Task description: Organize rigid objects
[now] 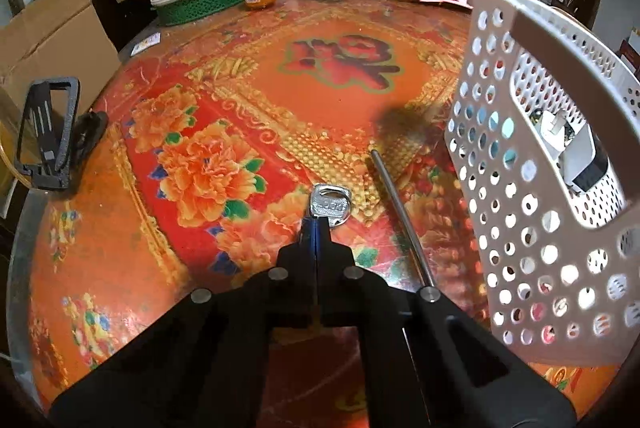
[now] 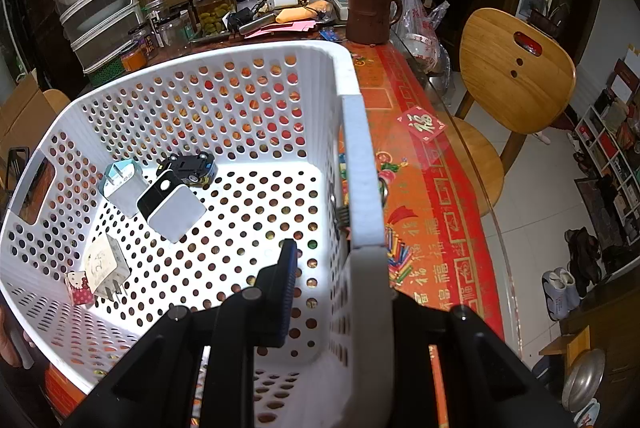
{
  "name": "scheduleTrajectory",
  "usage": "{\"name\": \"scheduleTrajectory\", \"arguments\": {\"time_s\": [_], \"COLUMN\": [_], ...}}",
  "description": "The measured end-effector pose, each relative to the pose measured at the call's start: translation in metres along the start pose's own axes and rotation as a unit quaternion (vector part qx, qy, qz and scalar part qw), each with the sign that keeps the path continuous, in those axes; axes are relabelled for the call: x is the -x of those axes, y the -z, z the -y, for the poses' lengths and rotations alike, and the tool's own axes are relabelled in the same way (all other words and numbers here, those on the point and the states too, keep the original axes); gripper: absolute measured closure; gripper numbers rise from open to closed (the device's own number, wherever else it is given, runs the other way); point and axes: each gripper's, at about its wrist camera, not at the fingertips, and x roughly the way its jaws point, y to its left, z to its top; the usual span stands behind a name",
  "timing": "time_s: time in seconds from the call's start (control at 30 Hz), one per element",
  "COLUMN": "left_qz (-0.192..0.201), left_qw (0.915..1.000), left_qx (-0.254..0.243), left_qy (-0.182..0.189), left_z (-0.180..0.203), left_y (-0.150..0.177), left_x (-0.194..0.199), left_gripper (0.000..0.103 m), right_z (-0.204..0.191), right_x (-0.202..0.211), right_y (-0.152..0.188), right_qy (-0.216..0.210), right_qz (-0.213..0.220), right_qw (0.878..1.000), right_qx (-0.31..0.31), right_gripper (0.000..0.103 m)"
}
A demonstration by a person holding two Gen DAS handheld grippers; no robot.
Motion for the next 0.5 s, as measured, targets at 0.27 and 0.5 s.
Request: {"name": "scheduleTrajectory", "arguments": {"time_s": [0.27,0.5], "left_qz": [0.029,-0.015], "left_qw": [0.9994,0.9991], "left_qx": [0.006,0.013], "left_qy": [0.015,0.037], "left_z": [-0.016,-0.017], "left_y": [-0.005,-0.011], "left_x": [0.028,-0.001], "left_gripper": [0.103,0.102], "right_z": [0.000,0.000], "right_x": [0.000,0.000], "right_y": [0.000,-0.001], "right_qy": [0.000,0.000], "right_qz": [0.000,-0.001], "right_qw": [1.000,1.000], "right_qx": [0.000,0.001], "right_gripper": [0.081,0.081]}}
